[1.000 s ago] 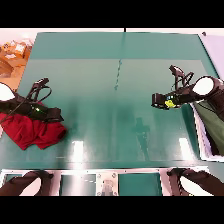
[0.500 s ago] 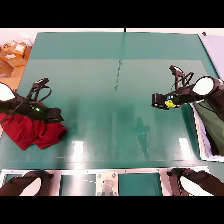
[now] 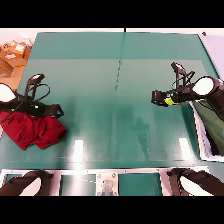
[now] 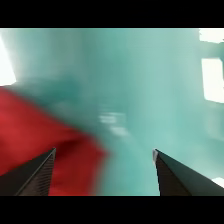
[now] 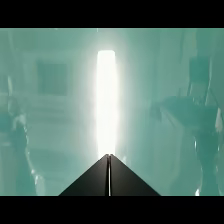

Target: Fold the shirts.

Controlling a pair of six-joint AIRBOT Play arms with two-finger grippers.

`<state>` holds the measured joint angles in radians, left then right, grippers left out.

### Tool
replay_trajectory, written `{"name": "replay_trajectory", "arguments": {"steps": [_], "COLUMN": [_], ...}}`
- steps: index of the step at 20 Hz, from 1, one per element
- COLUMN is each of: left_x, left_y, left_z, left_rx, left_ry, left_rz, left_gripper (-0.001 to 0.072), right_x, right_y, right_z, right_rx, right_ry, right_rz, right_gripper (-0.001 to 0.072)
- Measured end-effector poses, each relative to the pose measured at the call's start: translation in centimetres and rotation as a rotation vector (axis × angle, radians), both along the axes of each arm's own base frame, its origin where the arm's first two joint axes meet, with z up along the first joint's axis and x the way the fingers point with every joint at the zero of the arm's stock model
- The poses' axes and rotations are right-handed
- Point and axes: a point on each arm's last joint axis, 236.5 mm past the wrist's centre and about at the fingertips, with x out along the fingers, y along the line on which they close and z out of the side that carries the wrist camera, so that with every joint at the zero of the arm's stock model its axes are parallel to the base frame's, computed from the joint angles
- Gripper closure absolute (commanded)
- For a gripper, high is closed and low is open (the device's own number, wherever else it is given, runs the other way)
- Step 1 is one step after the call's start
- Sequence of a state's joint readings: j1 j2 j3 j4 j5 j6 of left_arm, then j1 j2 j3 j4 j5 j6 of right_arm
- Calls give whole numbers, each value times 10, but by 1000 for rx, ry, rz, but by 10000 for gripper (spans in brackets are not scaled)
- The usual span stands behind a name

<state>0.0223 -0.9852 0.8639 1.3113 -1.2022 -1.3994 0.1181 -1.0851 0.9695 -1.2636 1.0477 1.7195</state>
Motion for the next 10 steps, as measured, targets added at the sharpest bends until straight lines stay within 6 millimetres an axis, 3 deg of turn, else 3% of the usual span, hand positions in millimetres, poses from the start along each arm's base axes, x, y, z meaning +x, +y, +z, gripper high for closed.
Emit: {"name": "replay_trajectory", "arguments": {"steps": [3,6,10], "left_x": [4,0,-7], "left_y": [73,129,157], "left_z": [-10,-28,-70], "left_rx": [246,350,358], "left_ry": [-13,-1,35], "left_rz": [93,211,285], "left_gripper": [-3,-3,2], "right_x": [7,14,18], "right_y": [0,1,3], "right_z": [3,7,9], "right_rx": [7,17,28], "right_ry": [-32,-62,-78], "right_rz": [-11,-22,-30], "right_gripper": [696,696,696]}}
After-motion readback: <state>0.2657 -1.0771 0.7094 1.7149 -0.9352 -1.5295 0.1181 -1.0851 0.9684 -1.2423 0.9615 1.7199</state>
